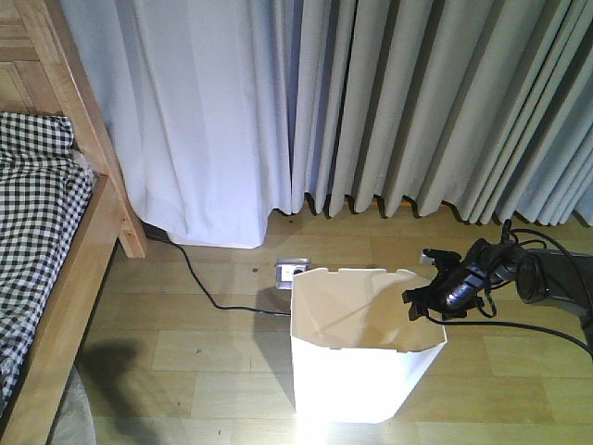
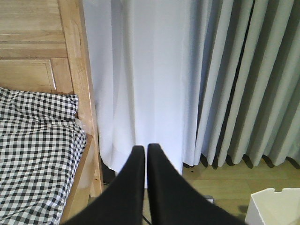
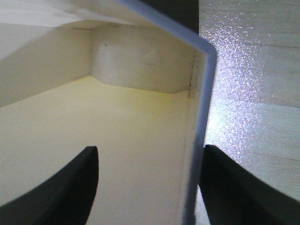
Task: Move trash bin to bedside with robot
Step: 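Open the right gripper and lift it off the bin rim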
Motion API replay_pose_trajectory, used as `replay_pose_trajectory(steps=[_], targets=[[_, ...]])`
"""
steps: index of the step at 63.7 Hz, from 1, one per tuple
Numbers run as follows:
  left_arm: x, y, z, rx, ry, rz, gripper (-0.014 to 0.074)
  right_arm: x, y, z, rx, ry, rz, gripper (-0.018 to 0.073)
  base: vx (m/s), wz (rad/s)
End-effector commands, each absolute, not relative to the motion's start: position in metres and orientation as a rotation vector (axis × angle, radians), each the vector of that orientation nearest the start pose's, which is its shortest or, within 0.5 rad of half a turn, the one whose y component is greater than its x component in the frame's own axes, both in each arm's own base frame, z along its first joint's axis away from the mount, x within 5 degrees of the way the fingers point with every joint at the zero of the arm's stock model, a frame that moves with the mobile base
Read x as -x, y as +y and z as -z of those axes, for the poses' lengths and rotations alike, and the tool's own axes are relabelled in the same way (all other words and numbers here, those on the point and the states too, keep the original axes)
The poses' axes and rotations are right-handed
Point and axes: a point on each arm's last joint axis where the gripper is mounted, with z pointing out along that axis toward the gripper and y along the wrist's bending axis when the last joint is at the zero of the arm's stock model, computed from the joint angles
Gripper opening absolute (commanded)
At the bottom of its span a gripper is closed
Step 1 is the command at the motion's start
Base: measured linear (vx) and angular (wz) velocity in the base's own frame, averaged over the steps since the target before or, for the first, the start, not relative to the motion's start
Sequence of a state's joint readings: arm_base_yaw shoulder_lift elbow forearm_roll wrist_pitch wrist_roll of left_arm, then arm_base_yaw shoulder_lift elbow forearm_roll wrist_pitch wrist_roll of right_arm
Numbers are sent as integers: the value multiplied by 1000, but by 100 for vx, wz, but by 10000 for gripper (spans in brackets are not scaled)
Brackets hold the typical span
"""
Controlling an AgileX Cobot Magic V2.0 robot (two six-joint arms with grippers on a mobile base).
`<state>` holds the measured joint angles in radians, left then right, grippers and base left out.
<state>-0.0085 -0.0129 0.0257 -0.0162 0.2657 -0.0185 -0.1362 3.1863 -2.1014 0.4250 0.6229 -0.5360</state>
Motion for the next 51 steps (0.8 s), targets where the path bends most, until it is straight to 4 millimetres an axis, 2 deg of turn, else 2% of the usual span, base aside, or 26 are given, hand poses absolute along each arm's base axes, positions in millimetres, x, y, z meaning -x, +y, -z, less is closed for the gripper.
replay_pose_trajectory(steps=[1,15,23,32,42,48,51], targets=[[-56,-1,-182,20,1697,45,-6,-464,-43,174,94,2995,-336,458,0,0],[-56,-1,-182,20,1697,45,-6,-472,-46,157,4,3002,-298,458,0,0],[-56,-1,-182,20,1697,45,-6,-477,-48,141,22,3009,-293,458,0,0],[-56,-1,-182,20,1697,45,-6,-476,-48,136,4,3045,-291,458,0,0],[-56,-1,-182,20,1697,45,-6,-468,-48,138,3,3066,-287,458,0,0],[-56,-1,-182,20,1697,45,-6,-455,-50,133,-49,2988,-194,458,0,0],[-56,-1,-182,20,1697,45,-6,-448,-52,125,-62,2926,-127,458,0,0]])
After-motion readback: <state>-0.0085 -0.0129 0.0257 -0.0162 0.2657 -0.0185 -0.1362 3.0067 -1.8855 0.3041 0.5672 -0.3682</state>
